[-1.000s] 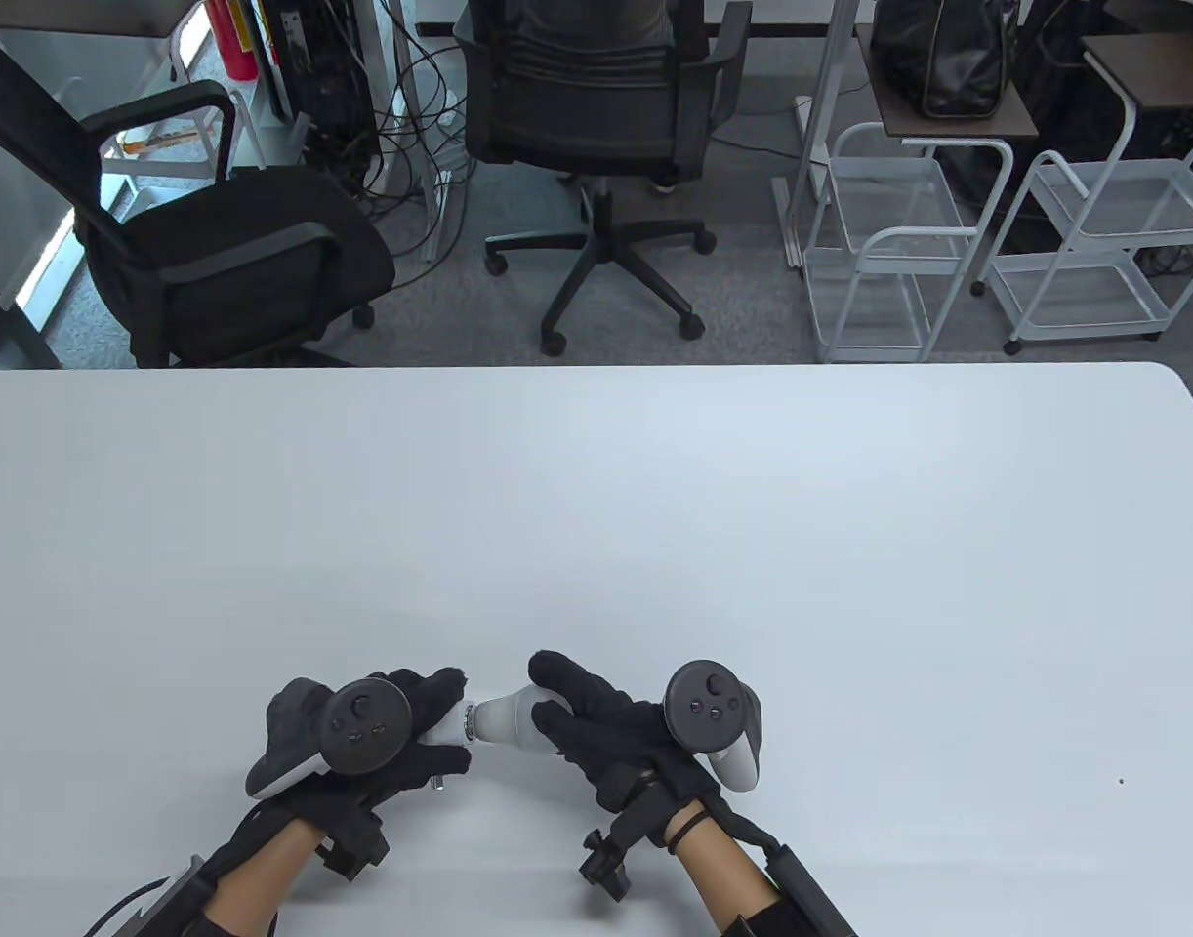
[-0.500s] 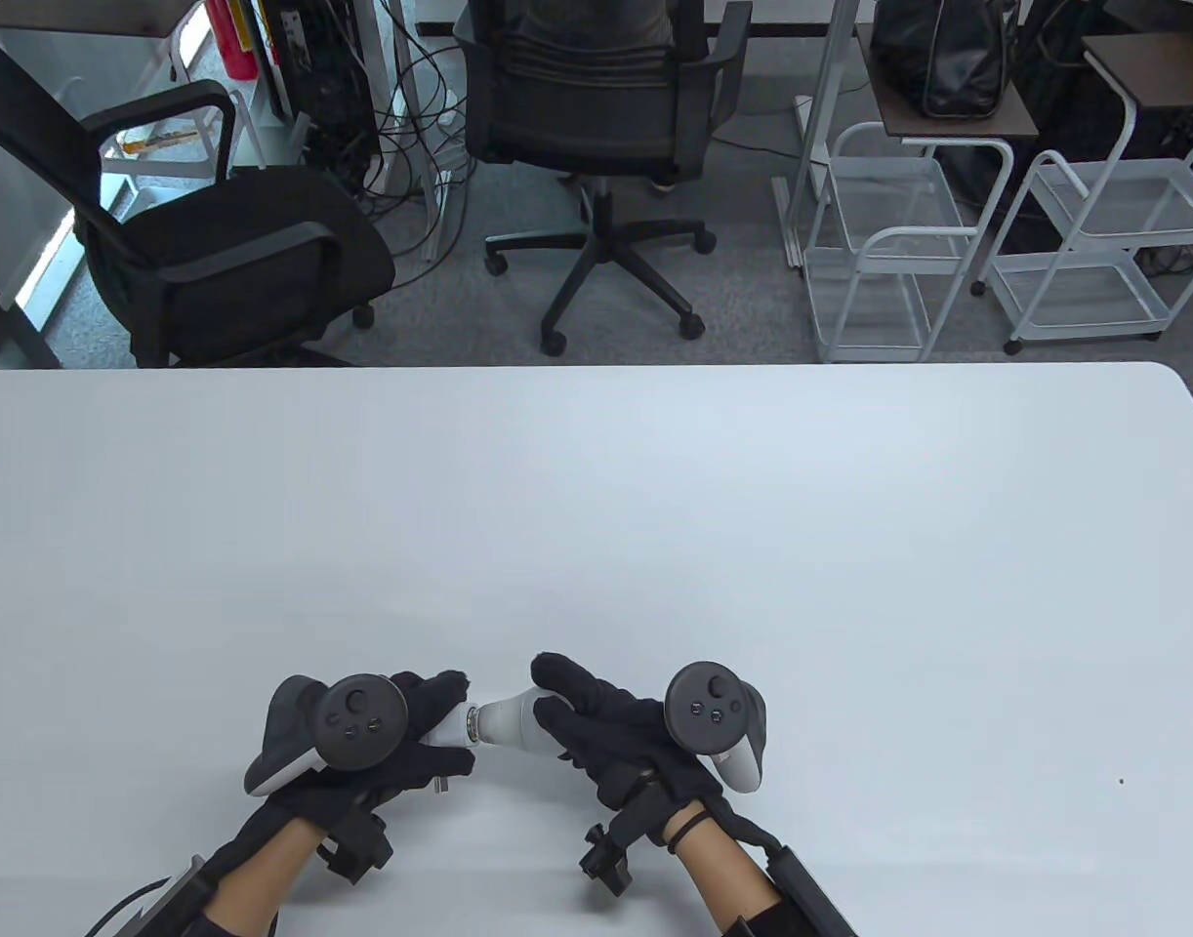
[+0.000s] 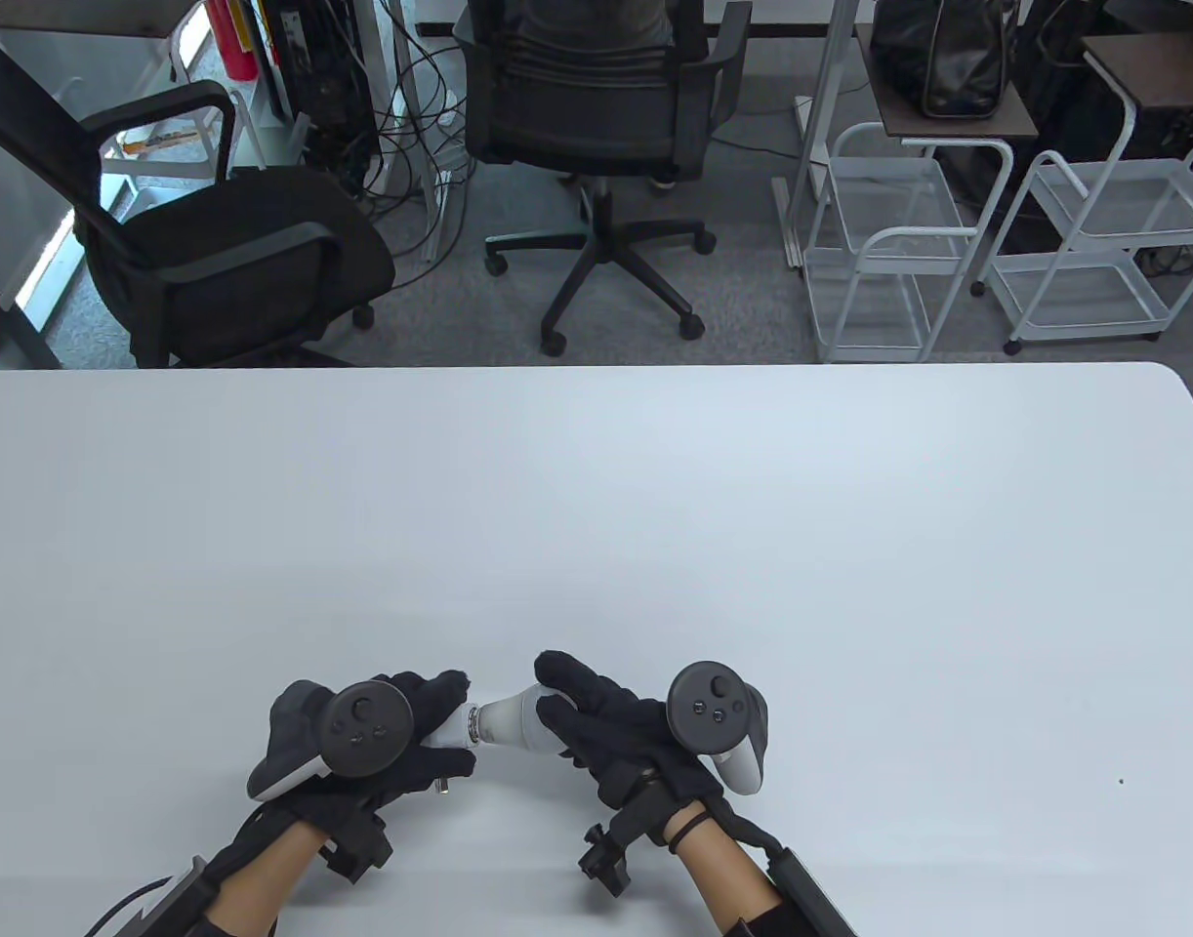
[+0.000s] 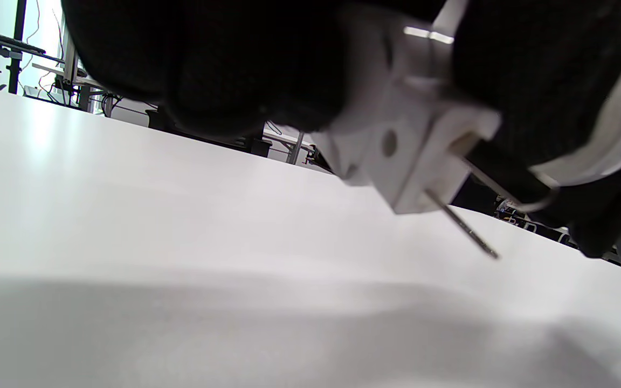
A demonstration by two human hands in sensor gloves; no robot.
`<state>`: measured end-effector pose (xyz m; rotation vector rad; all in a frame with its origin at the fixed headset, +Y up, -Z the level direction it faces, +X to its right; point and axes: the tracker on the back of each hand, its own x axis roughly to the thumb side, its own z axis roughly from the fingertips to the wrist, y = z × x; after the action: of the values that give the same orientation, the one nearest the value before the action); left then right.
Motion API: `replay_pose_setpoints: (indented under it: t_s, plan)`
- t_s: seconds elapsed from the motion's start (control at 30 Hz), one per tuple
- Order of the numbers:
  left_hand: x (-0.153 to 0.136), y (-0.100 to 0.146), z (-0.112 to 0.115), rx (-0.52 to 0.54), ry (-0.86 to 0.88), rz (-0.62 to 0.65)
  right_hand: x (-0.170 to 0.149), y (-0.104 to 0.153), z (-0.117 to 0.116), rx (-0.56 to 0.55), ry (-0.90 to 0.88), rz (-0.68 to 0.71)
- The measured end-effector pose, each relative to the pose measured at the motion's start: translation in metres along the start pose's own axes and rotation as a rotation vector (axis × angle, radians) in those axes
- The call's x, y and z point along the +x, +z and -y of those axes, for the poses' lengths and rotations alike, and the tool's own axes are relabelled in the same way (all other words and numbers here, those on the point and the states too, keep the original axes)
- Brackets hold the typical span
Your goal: Screw light bulb into light bulb socket (Screw with right hand)
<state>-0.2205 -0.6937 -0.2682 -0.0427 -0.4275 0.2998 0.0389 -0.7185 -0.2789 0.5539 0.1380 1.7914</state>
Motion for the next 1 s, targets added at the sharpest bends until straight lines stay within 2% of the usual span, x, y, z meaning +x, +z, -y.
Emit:
replay_pose_setpoints:
  t_s: [0.17, 0.5, 0.63, 0.73, 0.9, 1.0]
  plan:
    - [-0.0008, -0.0001, -0.0004, 0.001, 0.012, -0.004, -0.0022, -0.0002, -0.0014, 0.043, -0.025, -0.017]
    - [0.0038, 0.0011, -0.0012, 0.01, -0.021, 0.015, -0.003, 0.0006, 0.0003, -0.005, 0.007, -0.051]
    - [0.0022, 0.0012, -0.0018, 0.008, -0.016, 0.009, -0.004, -0.0001, -0.0006, 0.038, -0.05, -0.052]
    - [0.0019, 0.0012, -0.002, 0.012, -0.015, 0.007, -0.0023, -0.0003, -0.002, 0.075, -0.023, -0.049]
    - [0.0026, 0.0012, -0.0016, 0.013, -0.023, 0.011, -0.0029, -0.0003, -0.0012, 0.012, -0.018, -0.071]
    - [0.0029, 0.001, -0.0006, 0.008, -0.03, 0.013, -0.0038, -0.0005, -0.0017, 0.018, -0.007, -0.079]
